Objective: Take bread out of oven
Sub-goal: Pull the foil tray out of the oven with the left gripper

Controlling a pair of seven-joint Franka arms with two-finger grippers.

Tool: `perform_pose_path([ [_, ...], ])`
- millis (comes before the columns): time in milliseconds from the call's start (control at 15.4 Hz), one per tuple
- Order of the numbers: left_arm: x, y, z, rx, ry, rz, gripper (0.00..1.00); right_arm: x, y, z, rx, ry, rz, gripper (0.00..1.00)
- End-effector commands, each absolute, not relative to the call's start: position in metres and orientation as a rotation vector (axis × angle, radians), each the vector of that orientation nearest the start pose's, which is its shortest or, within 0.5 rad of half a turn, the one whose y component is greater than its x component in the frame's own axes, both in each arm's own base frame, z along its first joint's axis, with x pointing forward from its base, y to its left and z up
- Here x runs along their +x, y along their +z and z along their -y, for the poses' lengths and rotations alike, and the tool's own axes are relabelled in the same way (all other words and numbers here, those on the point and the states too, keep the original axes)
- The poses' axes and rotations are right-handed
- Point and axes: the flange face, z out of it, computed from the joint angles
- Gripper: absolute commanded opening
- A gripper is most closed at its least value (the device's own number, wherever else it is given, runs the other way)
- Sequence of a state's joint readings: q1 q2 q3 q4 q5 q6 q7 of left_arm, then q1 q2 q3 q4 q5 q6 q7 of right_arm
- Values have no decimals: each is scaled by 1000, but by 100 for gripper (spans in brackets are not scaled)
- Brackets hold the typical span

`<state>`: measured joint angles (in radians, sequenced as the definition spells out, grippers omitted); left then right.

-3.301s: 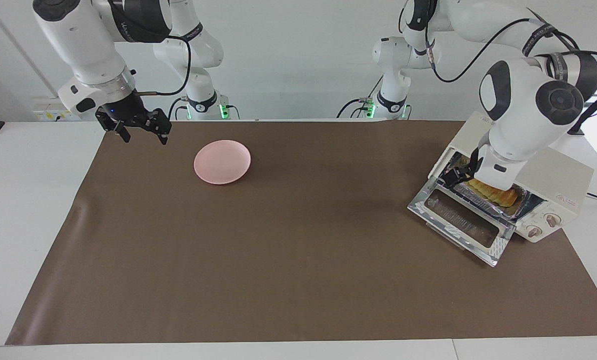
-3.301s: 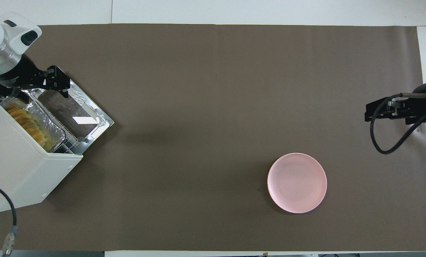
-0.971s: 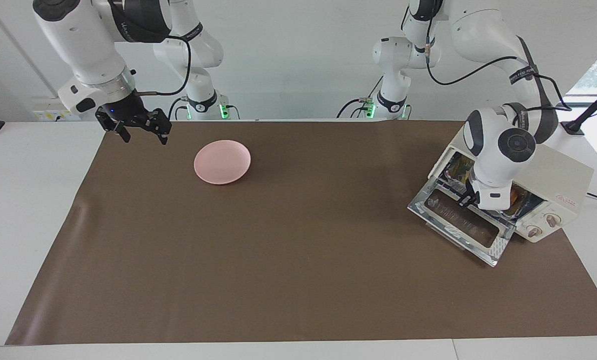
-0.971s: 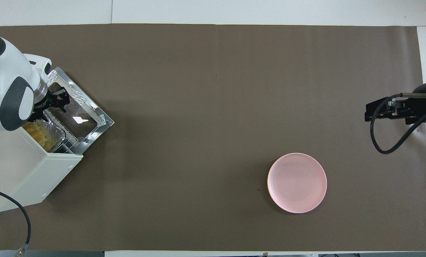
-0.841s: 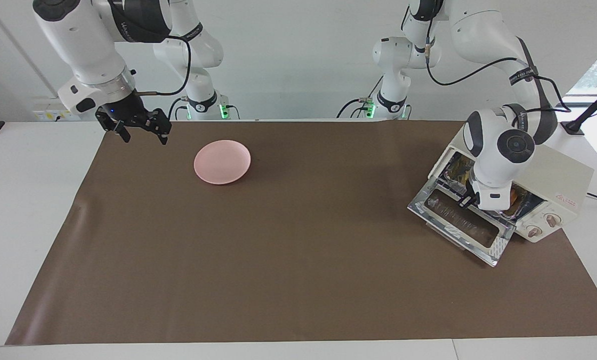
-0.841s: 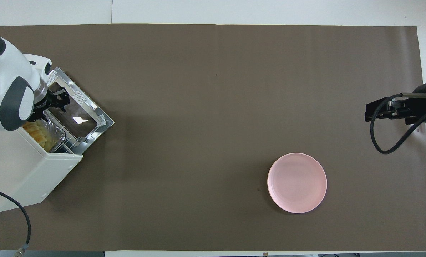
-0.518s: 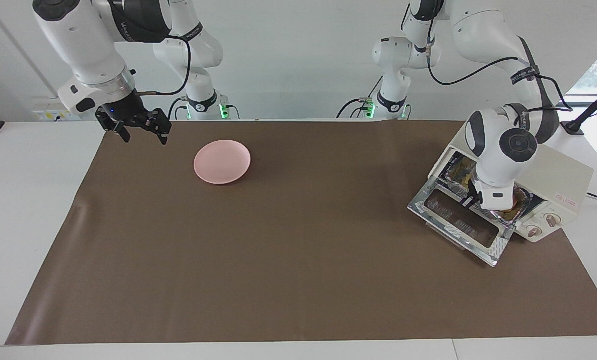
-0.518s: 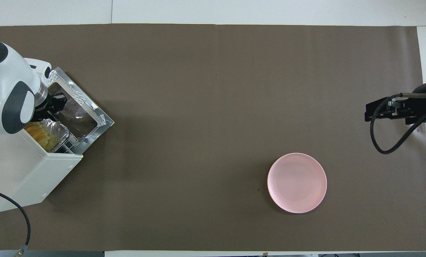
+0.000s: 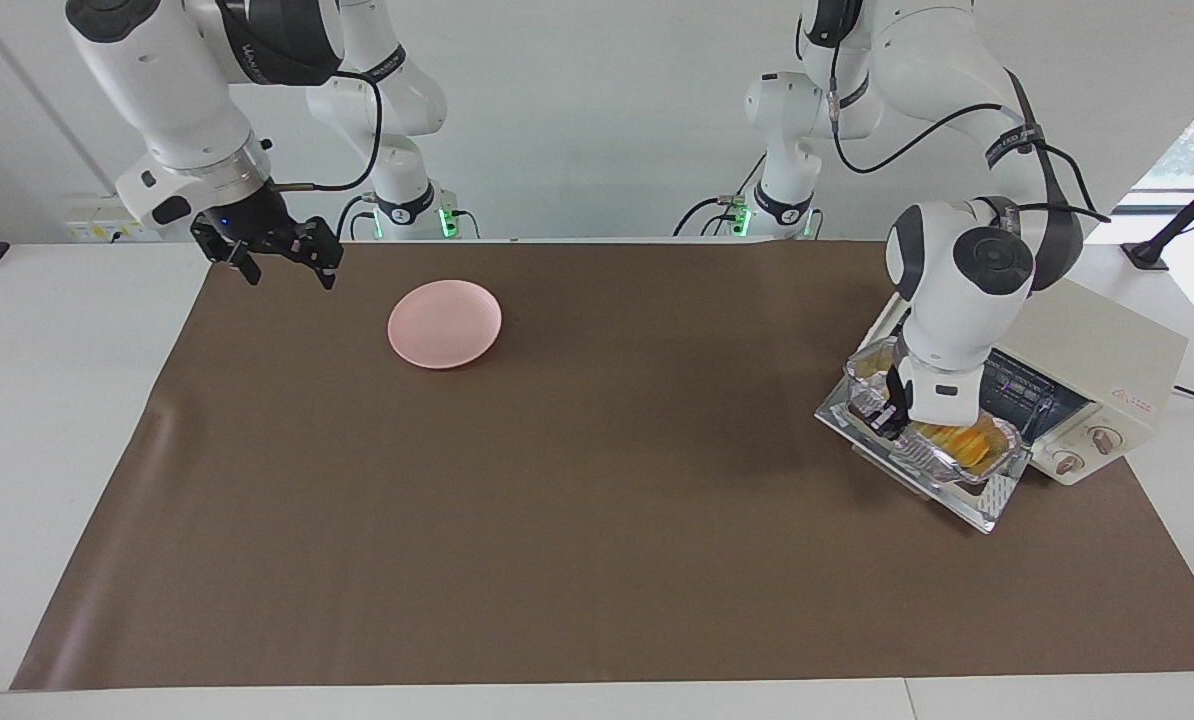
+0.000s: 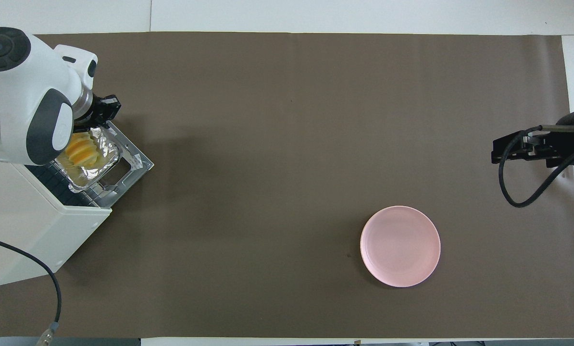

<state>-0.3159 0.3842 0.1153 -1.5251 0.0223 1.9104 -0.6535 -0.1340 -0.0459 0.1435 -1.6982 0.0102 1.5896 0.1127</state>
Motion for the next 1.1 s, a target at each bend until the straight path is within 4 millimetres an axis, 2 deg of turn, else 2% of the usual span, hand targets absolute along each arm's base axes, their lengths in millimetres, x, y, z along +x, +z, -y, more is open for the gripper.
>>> perform_pose_path([
  [0,667,438,239,-3078,13,563,0,534,596,-6,-3155,106,-148,100],
  [129,650,435,290,-3074,27,551,0,534,596,-6,-3153,106,-148,100],
  [324,618,435,354,-3075,13,547,0,534,596,-6,-3155,106,-148,100],
  [388,613,435,366,-3077,-5,581,0,534,596,-6,-3155,106,-148,100],
  [518,604,435,376,-3074,17,569,0,534,596,-6,-3155,106,-148,100],
  [647,586,436,404,-3084,-4,489,0,534,596,-6,-3155,106,-148,100],
  [841,573,435,419,-3053,-65,399,0,534,596,-6,-3153,106,-148,100],
  [906,561,430,431,-3043,-79,328,0,534,596,-6,-3153,106,-148,100],
  [1036,540,431,450,-3021,-134,79,0,534,596,-6,-3153,106,-148,100],
])
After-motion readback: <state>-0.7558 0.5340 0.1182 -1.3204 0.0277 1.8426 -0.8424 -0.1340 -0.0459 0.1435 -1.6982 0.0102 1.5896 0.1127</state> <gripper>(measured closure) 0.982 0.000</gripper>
